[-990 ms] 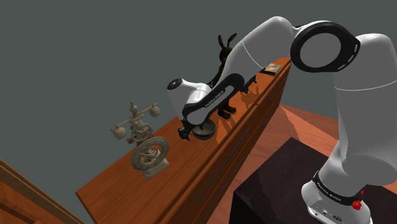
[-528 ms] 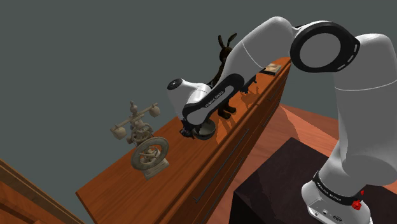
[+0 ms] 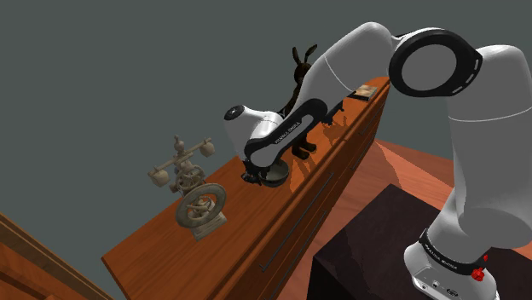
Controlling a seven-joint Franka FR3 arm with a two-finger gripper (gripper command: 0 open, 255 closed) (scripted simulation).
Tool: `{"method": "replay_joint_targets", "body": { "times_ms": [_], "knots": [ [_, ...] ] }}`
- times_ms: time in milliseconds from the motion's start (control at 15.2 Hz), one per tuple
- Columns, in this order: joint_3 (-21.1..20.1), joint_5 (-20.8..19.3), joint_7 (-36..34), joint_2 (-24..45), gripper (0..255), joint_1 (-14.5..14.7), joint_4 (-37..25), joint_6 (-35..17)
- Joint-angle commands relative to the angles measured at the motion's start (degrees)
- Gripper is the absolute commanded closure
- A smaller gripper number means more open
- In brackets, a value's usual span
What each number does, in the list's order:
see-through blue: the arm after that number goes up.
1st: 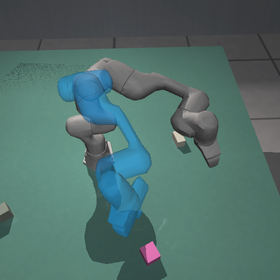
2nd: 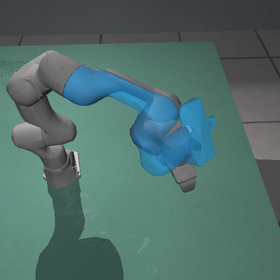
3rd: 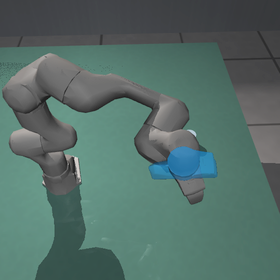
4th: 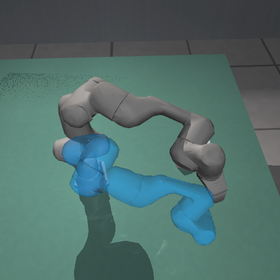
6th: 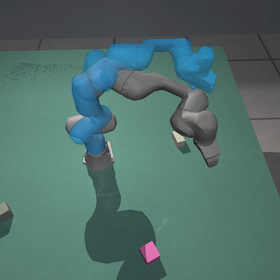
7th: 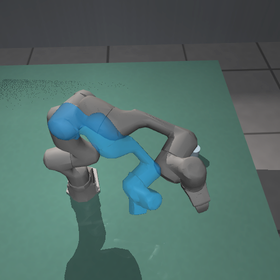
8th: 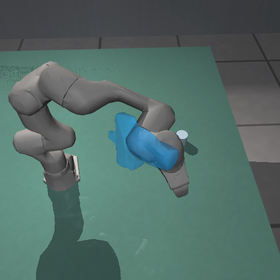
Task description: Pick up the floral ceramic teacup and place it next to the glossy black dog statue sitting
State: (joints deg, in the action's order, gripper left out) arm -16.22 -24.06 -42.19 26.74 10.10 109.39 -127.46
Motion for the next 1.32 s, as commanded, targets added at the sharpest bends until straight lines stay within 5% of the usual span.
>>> {"method": "replay_joint_targets", "body": {
  "times_ms": [0,1254],
  "knots": [
    [-0.1,0.3,0.3,-0.5,255,-0.1,-0.1,0.5],
    [-2.1,5.0,4.9,-8.8,255,-1.2,-3.6,11.4]
  ]
}}
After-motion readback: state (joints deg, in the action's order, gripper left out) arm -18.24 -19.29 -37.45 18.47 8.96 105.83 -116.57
